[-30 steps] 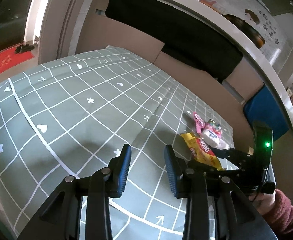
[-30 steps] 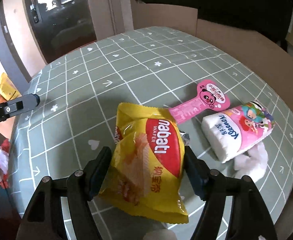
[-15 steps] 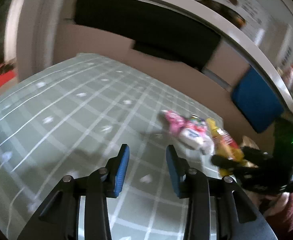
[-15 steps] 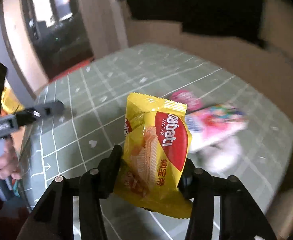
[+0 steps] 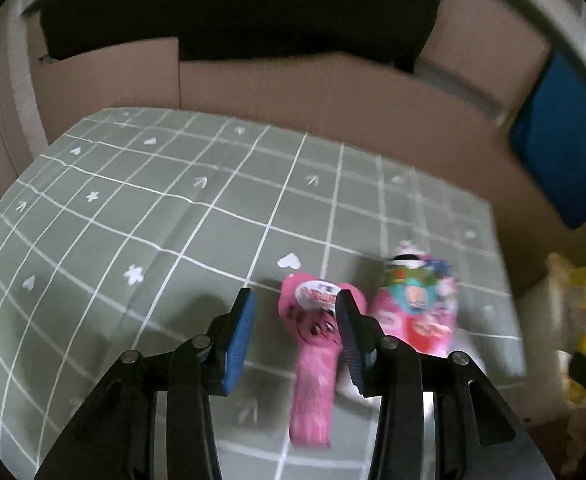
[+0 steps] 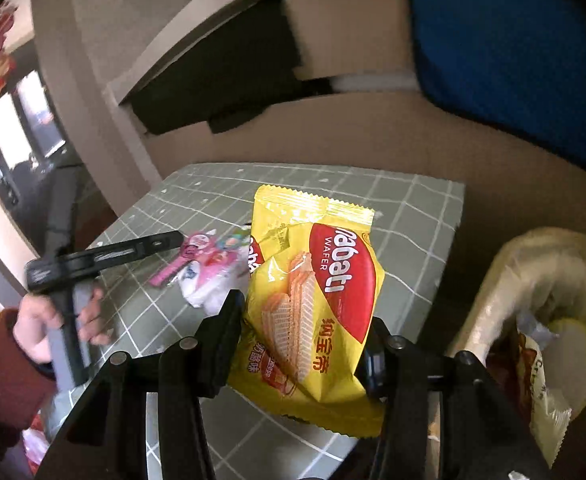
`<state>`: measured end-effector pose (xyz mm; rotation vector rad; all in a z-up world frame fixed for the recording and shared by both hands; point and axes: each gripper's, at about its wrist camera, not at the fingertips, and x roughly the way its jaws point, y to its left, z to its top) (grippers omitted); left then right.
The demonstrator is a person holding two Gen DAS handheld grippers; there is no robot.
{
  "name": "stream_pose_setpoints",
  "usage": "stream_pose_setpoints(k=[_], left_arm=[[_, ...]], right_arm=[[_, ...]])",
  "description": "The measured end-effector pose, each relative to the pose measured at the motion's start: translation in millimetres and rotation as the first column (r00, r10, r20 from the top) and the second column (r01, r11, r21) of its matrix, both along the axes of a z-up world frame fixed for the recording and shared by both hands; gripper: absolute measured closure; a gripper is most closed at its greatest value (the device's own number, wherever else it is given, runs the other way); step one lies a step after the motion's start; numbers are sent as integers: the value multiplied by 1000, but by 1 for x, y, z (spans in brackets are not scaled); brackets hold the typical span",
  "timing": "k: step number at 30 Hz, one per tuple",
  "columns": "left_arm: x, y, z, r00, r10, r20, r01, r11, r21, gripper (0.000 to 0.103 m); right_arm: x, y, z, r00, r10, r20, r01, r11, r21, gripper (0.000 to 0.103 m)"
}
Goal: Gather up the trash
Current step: 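Grasp the pink lollipop wrapper with the left tool while the right tool holds the wafer packet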
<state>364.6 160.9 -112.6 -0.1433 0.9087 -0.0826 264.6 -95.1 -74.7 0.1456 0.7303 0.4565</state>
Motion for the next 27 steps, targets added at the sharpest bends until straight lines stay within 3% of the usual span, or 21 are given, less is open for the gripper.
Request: stream_pose_setpoints(k=[6, 9, 12, 13, 14, 16, 20, 27], left_arm=[[-2, -22, -6, 993, -112, -33, 114, 992, 53, 59], [-3, -30, -10, 993, -118, -30, 120, 987, 108, 59], [4, -28, -10, 996, -80, -30, 82, 993, 83, 61], [5, -25, -9, 997, -68, -28, 70, 995, 66, 70], [7, -23, -9, 998, -57, -29, 58, 997, 54, 86], [7, -20, -7, 999, -43, -32, 45, 998, 46, 89], [-14, -18, 10, 999, -39, 24, 39, 999, 32, 89], [-66, -25, 65, 982, -16, 188, 7, 999, 50, 89]], right_arm=[[1, -15, -13, 1000, -13, -25, 14, 999, 36, 56], [5, -14, -17, 999, -11, -35, 13, 999, 50, 56], [3, -8, -16, 1000, -3, -20, 3, 1000, 19, 56], [2, -6, -16, 1000, -1, -15, 1, 1000, 6, 56], [1, -4, -15, 1000, 0, -13, 0, 1000, -3, 56], [0, -3, -14, 1000, 1, -15, -1, 1000, -5, 56], [-3, 0, -9, 1000, 9, -8, -9, 1000, -13, 56], [-17, 15, 15, 998, 29, 63, -24, 997, -73, 56]])
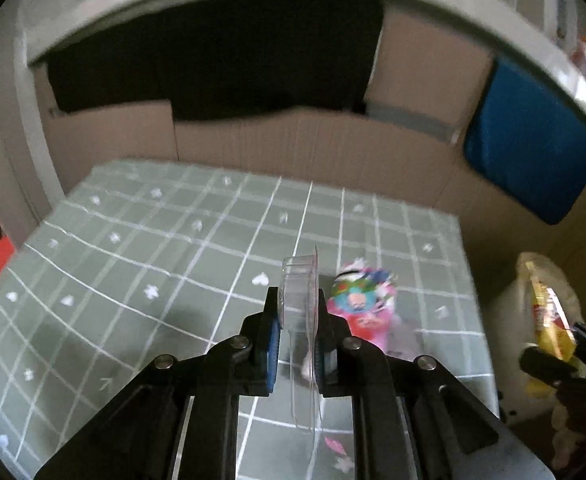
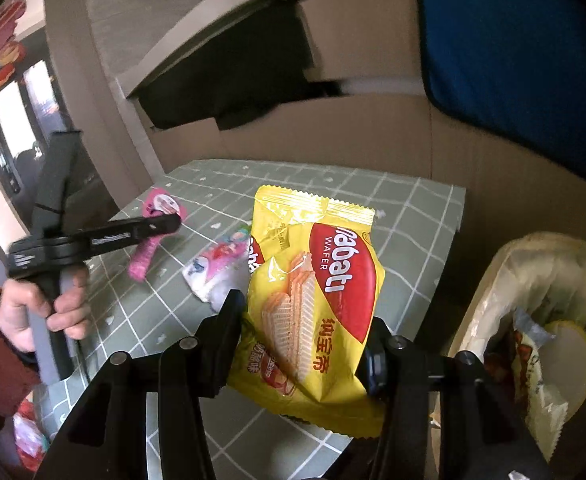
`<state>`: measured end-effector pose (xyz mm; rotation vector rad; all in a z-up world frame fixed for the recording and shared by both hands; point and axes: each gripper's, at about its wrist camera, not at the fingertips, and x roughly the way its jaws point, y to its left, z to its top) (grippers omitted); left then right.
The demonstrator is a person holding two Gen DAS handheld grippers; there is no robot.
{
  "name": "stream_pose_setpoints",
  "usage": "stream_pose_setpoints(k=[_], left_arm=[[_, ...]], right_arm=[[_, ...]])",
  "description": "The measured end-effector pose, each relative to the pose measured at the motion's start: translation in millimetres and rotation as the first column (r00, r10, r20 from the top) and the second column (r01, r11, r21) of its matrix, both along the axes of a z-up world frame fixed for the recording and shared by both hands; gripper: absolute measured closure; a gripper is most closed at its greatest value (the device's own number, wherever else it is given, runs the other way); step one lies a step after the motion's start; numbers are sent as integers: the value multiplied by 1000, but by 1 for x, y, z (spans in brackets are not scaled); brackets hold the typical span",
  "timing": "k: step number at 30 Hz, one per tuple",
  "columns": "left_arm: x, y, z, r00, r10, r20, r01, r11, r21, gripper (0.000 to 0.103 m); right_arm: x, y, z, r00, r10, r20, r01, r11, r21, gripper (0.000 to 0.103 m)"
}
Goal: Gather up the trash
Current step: 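Grasp the pink lollipop wrapper with the left tool while the right tool holds the wafer packet, then carry the wafer packet and pink wrapper into the bin and open both tools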
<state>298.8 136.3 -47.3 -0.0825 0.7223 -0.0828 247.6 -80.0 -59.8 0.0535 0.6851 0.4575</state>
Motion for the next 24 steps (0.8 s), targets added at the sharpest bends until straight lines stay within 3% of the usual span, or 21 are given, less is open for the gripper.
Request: stream_pose_setpoints(k=[13, 24], left_arm=[[-78, -46, 88, 967, -19, 255, 25, 999, -22, 89], [-116, -114, 130, 917, -107, 385, 122, 992, -15, 88]], right_arm=[[-41, -13, 77, 981, -32, 190, 46, 997, -68, 56], [-77, -60, 123, 941, -121, 317, 156, 984, -87, 56]])
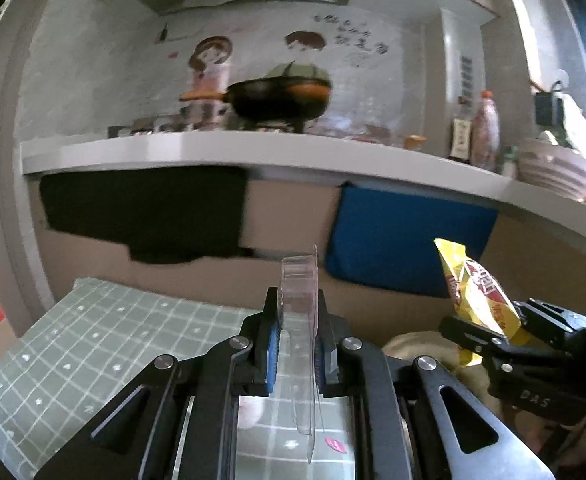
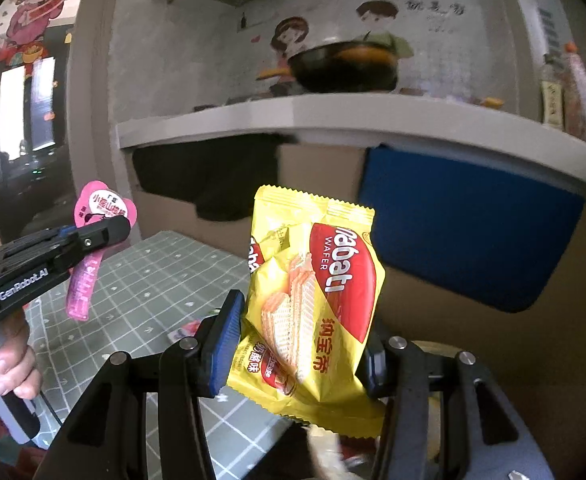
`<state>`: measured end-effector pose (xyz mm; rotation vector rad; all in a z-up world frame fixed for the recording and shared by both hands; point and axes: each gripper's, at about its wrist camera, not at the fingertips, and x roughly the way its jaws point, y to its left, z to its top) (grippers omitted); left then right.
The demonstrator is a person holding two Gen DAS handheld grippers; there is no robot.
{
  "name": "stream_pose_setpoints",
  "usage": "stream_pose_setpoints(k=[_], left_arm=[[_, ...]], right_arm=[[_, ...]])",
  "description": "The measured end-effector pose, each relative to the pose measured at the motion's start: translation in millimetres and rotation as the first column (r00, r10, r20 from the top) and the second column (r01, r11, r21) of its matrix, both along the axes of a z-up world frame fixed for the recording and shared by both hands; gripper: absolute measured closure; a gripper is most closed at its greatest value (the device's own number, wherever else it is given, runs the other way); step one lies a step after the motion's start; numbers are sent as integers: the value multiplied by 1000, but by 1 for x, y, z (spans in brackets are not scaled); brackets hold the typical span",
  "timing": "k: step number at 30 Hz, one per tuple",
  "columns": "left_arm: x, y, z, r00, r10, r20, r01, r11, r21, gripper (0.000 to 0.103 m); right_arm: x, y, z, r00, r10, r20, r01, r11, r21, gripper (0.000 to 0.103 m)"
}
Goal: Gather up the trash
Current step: 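Carry the wafer packet and pink wrapper into the bin and open both tools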
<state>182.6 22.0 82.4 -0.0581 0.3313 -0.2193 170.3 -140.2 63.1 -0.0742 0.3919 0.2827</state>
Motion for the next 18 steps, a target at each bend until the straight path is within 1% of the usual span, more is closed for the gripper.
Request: stream_pose_setpoints(k=[4, 7, 13, 18], left_arm=[[-5, -27, 5, 999, -43, 22, 44, 999, -6, 88], [-6, -47, 6, 996, -83, 21, 83, 997, 0, 88], [1, -85, -4, 989, -148, -7, 148, 989, -3, 88], [12, -108, -21, 981, -188, -46, 187, 982, -11, 88]], right_arm=[[-10, -23, 7, 999, -46, 23, 46, 999, 1, 56], [-16, -42, 9, 996, -83, 29, 82, 997, 9, 56], [-21, -75, 7, 989, -144, 25, 143, 989, 23, 56], [-20, -96, -4, 983, -185, 6, 185, 983, 20, 56]])
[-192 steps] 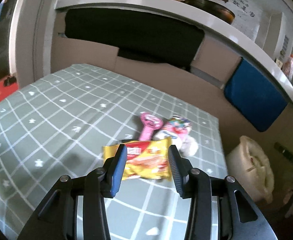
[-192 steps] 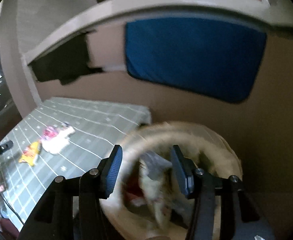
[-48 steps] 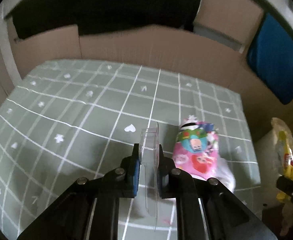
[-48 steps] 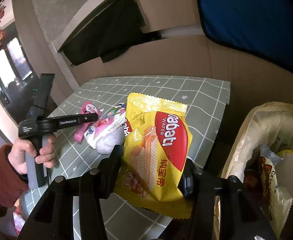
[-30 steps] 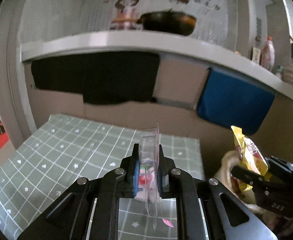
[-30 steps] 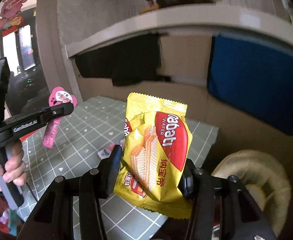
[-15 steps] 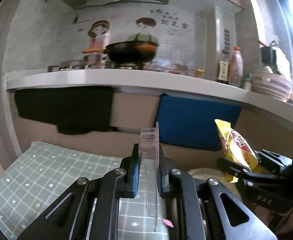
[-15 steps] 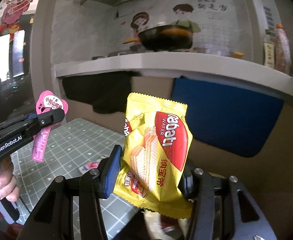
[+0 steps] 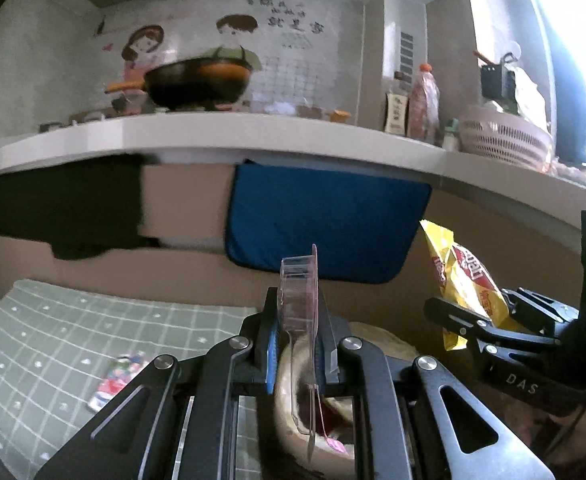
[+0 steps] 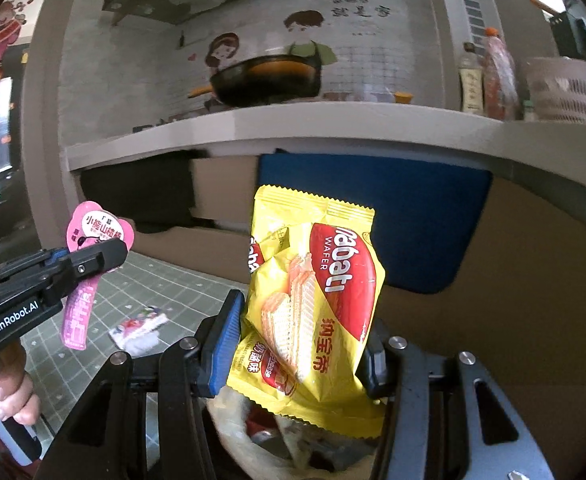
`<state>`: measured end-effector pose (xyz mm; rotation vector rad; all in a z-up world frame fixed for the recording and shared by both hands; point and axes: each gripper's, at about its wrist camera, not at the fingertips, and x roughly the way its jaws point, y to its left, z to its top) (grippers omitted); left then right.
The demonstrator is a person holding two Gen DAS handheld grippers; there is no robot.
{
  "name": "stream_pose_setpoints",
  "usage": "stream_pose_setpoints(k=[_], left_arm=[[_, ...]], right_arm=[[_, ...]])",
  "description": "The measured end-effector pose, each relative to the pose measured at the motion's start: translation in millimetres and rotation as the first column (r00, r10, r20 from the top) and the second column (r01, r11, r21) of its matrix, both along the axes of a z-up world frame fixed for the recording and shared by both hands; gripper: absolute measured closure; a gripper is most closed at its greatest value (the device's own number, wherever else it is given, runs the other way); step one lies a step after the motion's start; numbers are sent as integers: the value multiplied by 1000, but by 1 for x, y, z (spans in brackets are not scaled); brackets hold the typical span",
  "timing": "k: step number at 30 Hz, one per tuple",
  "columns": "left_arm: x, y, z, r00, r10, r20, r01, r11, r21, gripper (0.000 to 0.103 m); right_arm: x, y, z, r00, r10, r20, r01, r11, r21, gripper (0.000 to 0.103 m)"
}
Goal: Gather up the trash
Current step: 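Carry the wafer packet and pink wrapper into the bin and open both tools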
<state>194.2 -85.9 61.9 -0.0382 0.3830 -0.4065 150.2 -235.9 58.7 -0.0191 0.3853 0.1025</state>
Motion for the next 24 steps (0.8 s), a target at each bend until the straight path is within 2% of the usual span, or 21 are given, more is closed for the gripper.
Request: stream_pose_setpoints(k=[7, 14, 17, 22, 24], left_arm=[[35, -25, -46, 987, -78, -141, 71, 996, -51, 88], [73, -53, -109, 940, -138, -312, 128, 990, -52, 88], [87, -62, -137, 906, -154, -395, 142, 988, -59, 88], [100, -72, -161, 853, -223, -473, 197, 975, -104, 87], [108, -69, -166, 823, -276, -497, 220, 961, -168, 76]], right_arm=[[12, -26, -29, 997, -37, -63, 39, 999, 31, 56], [43, -45, -71, 984, -41, -173, 56, 995, 86, 56], [52, -51, -84, 978, -43, -202, 64, 993, 102, 56], [62, -60, -99, 970, -54, -238, 84, 989, 118, 56], [65, -63, -104, 966, -60, -253, 93, 988, 124, 56]])
